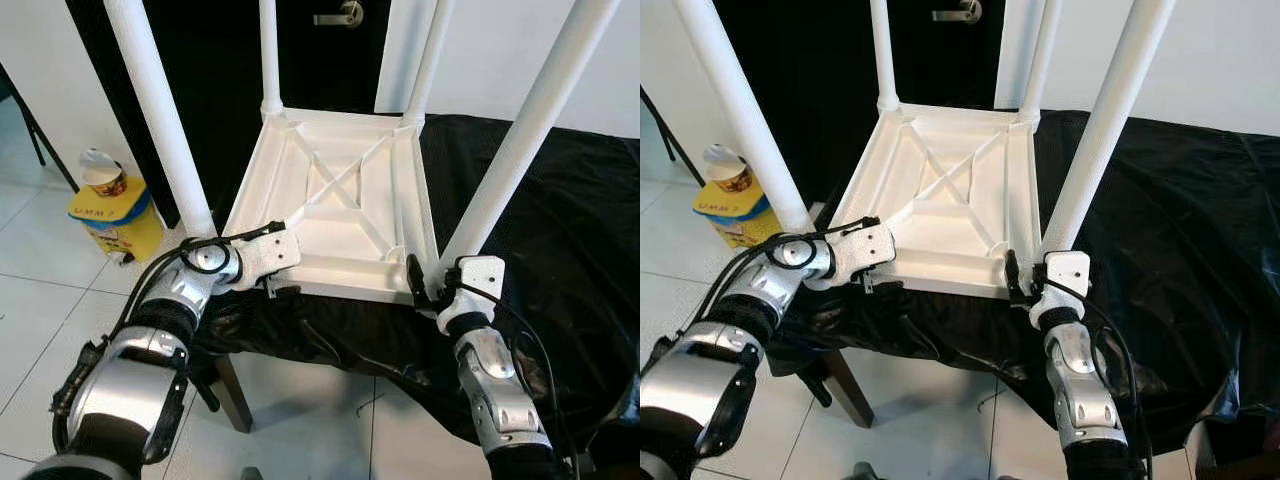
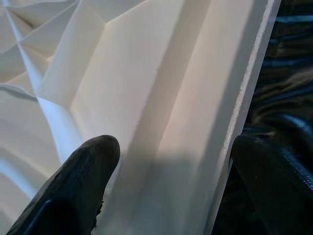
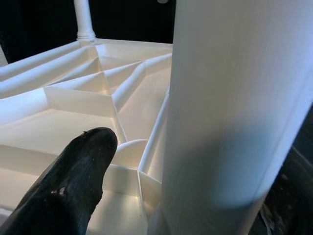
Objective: Building children table
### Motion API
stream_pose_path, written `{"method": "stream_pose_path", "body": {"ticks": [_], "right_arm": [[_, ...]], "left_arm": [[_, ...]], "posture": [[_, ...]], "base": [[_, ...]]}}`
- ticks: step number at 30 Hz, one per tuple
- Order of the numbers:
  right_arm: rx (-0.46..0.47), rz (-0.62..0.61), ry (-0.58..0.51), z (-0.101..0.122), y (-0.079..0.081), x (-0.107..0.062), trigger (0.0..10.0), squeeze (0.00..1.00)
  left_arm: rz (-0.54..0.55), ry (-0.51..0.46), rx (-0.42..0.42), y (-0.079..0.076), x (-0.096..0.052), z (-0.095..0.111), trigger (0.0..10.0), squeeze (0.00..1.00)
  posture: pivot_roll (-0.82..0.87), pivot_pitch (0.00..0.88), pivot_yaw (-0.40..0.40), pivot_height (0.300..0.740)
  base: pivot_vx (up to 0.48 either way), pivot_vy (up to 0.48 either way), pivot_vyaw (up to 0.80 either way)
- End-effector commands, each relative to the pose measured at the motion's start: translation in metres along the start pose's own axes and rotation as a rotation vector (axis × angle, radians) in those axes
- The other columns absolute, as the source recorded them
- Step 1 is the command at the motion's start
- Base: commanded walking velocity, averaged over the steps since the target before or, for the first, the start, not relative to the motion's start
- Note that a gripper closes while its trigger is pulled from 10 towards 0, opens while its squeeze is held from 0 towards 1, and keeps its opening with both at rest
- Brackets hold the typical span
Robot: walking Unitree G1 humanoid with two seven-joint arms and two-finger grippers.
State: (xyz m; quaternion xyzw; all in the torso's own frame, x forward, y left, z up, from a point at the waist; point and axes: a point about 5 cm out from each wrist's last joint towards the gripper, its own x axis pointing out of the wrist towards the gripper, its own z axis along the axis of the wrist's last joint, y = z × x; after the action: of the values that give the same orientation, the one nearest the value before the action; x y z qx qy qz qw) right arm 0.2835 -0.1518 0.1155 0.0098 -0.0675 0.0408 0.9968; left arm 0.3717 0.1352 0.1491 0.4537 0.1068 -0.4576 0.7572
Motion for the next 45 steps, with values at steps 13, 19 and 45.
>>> {"method": "stream_pose_path", "body": {"ticks": [13, 19, 45], "right_arm": [[-0.106, 0.001, -0.055, 0.016, 0.0, 0.012, 10.0, 0.0], [-0.111, -0.014, -0.079, 0.026, 0.002, 0.014, 10.0, 0.0], [0.008, -0.193, -0.048, 0.071, 0.005, 0.022, 10.0, 0.0]], "left_arm": [[0.821, -0.151, -0.094, 0.046, -0.02, 0.018, 10.0, 0.0], [0.695, -0.266, -0.184, 0.026, -0.01, 0.026, 10.0, 0.0], [-0.049, -0.588, -0.551, -0.124, -0.054, 0.062, 10.0, 0.0]], "posture": [[-0.04, 0.027, -0.043, 0.74], [-0.04, 0.028, -0.042, 0.74], [0.0, 0.043, -0.075, 0.74]], "base": [[0.0, 0.0, 0.0], [0.0, 0.0, 0.0], [0.0, 0.0, 0.0]]}}
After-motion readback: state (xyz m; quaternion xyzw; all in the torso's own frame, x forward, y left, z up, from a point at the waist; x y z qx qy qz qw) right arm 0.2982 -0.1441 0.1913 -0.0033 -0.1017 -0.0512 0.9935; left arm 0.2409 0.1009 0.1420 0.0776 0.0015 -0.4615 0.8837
